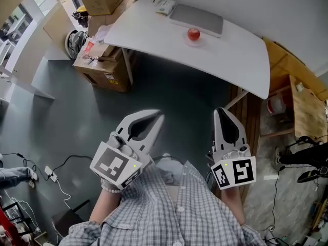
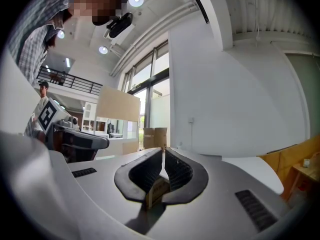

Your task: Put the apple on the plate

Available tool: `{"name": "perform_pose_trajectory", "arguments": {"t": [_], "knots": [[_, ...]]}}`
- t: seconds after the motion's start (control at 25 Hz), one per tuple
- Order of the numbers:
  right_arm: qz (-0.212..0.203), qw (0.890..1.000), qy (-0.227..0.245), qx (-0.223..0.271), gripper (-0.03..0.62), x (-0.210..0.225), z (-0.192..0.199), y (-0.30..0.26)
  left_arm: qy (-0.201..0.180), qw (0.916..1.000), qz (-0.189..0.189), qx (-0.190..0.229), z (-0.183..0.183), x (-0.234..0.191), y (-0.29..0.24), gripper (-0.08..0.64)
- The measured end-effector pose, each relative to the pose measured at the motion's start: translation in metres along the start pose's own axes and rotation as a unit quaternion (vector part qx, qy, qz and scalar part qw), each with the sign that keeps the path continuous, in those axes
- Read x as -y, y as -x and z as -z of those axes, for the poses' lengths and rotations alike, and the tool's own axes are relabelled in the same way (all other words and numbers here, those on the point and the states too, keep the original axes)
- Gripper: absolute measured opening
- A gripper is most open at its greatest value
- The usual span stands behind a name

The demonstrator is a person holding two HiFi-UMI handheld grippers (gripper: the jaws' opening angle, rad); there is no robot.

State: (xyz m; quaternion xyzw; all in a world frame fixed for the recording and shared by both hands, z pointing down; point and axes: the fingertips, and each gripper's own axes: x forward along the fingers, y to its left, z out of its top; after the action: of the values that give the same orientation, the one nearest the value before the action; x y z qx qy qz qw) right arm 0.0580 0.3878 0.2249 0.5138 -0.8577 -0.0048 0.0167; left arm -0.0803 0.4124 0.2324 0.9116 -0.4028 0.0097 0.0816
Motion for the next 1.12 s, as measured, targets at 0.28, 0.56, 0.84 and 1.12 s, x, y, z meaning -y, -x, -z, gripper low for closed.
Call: {"name": "perform_pose_trajectory", "arguments": {"t": [0.28, 0.56, 0.84, 1.12], "knots": [[0.003, 1.0, -0.017, 0.0, 0.031, 0.02, 0.011, -0.009, -0.006, 0.9999, 0.002, -0.015, 0.002, -0.001, -0.021, 0.008], [0.014, 1.0, -0.024, -0.007, 0.031, 0.029, 0.02, -0.018, -0.007, 0.9998, 0.008, -0.02, 0.003, -0.012, -0.036, 0.008], [0.044, 0.999, -0.011, -0.016, 0.031, 0.042, 0.023, -0.036, -0.002, 0.9991, 0.038, -0.019, 0.003, -0.037, -0.067, 0.008], [0.065, 0.998, 0.0, -0.021, 0.031, 0.065, 0.02, -0.08, -0.004, 0.996, 0.086, -0.025, -0.001, -0.062, -0.12, 0.008]]}}
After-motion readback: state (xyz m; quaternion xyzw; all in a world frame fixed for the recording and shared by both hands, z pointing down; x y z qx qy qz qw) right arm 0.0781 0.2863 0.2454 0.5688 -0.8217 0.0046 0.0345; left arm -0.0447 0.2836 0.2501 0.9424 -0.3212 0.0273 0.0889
